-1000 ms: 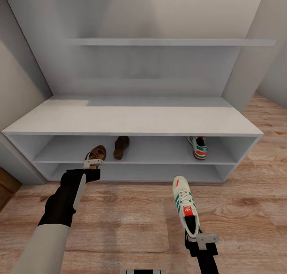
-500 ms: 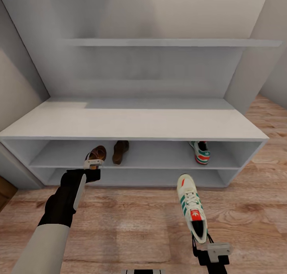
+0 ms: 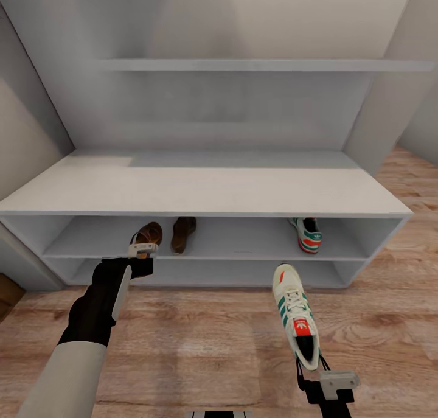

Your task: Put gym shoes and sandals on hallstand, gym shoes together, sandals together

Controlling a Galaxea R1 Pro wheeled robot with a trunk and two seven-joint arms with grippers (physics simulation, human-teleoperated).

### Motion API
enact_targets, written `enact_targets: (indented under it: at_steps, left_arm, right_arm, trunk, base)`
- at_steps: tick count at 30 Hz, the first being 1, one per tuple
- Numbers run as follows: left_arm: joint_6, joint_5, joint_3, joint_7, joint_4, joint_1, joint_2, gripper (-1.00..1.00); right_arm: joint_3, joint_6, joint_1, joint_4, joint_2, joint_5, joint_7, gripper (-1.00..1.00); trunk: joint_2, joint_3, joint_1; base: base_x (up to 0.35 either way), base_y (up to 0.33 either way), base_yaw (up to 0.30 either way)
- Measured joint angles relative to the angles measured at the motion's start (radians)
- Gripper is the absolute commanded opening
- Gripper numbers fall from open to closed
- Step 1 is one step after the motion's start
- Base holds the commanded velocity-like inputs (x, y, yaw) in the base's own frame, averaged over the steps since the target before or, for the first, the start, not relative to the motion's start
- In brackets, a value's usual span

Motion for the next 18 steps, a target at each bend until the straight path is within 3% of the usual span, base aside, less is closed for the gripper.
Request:
enact_targets:
  at_steps: [6, 18]
  left_arm:
    - [0.000, 0.001, 0.000, 0.000, 0.000, 0.001, 0.000, -1.00]
    - [0.000, 0.001, 0.000, 0.000, 0.000, 0.001, 0.000, -1.00]
  right_arm:
    - [0.000, -0.001, 0.000, -0.001, 0.000, 0.000, -0.001, -1.00]
    - [0.000, -0.004, 0.001, -0.001, 0.000, 0.000, -0.004, -1.00]
  trunk:
    - [0.000, 0.000, 0.000]
    - [0.000, 0.000, 0.000]
  base:
    - [0.166, 0.000, 0.000]
    - [0.025, 0.000, 0.000]
